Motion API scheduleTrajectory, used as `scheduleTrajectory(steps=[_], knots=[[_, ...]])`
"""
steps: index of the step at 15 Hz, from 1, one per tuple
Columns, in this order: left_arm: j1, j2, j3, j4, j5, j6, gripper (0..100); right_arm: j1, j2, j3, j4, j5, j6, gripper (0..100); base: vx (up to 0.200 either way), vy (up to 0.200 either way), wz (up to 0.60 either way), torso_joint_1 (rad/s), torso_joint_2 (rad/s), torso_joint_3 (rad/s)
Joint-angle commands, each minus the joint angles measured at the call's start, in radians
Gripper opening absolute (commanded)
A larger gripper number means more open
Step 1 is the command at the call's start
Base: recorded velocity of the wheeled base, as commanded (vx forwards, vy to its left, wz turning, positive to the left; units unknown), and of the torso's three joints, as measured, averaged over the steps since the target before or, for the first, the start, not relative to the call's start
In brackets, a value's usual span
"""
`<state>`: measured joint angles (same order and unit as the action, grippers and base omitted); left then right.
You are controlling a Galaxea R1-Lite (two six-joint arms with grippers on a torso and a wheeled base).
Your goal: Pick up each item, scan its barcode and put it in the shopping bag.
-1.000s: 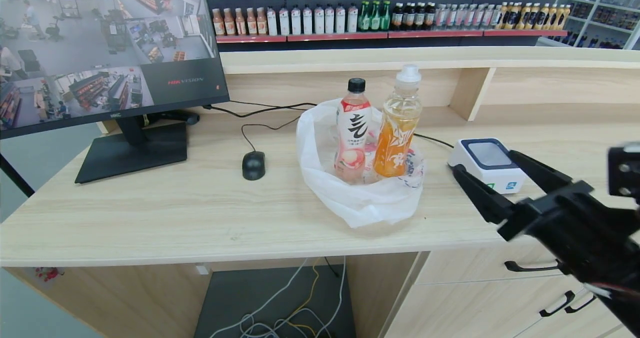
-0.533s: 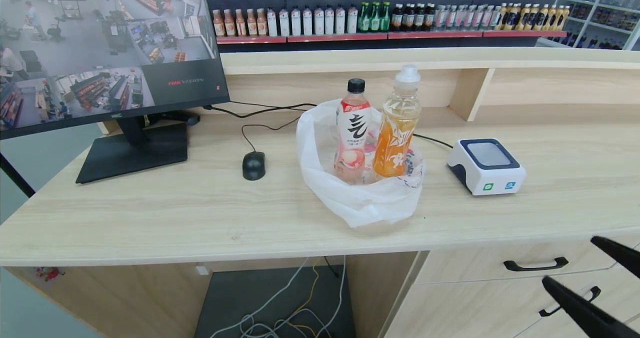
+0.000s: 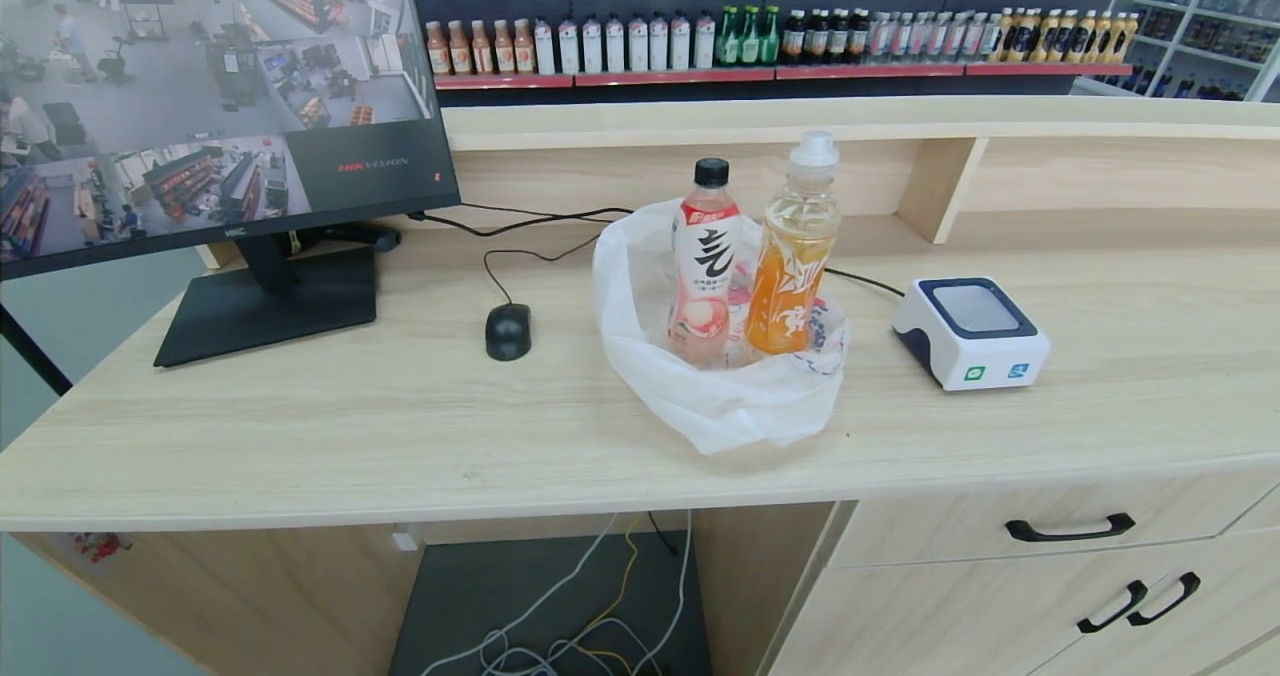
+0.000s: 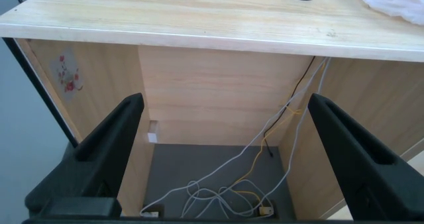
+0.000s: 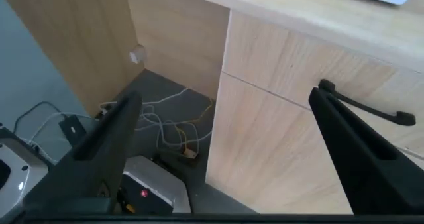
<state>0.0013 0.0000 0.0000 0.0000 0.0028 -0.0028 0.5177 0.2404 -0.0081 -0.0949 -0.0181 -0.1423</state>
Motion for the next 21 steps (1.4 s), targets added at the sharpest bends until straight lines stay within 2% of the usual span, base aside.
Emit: scheduleTrajectory(steps=[1, 3, 6, 9, 12, 17, 21], knots=[[0.000, 0.000, 0.000, 0.000, 0.000, 0.000, 100, -0.008, -0.105, -0.009, 0.090, -0.005, 0.007, 100, 0.000, 0.000, 0.00, 0.000, 0.00, 0.000], [0.000, 0.000, 0.000, 0.000, 0.000, 0.000, 100, -0.099, -0.082, -0.023, 0.126, -0.008, 0.040, 100, 0.000, 0.000, 0.00, 0.000, 0.00, 0.000], [0.000, 0.000, 0.000, 0.000, 0.000, 0.000, 100, -0.367, -0.062, 0.007, 0.089, -0.005, 0.073, 100, 0.000, 0.000, 0.00, 0.000, 0.00, 0.000], [0.000, 0.000, 0.000, 0.000, 0.000, -0.002, 100, -0.470, -0.125, 0.007, 0.092, -0.006, 0.090, 100, 0.000, 0.000, 0.00, 0.000, 0.00, 0.000], [0.000, 0.000, 0.000, 0.000, 0.000, -0.002, 100, -0.492, -0.181, 0.007, 0.095, -0.006, 0.112, 100, 0.000, 0.000, 0.00, 0.000, 0.00, 0.000], [-0.001, 0.000, 0.000, 0.000, 0.000, 0.001, 100, -0.513, -0.237, 0.007, 0.093, -0.003, 0.129, 100, -0.200, 0.000, 0.00, 0.010, 0.00, 0.000], [0.000, 0.000, 0.000, 0.000, 0.000, 0.001, 100, -0.518, -0.239, 0.007, 0.093, -0.005, 0.132, 100, 0.000, 0.000, 0.00, 0.000, 0.00, 0.000]])
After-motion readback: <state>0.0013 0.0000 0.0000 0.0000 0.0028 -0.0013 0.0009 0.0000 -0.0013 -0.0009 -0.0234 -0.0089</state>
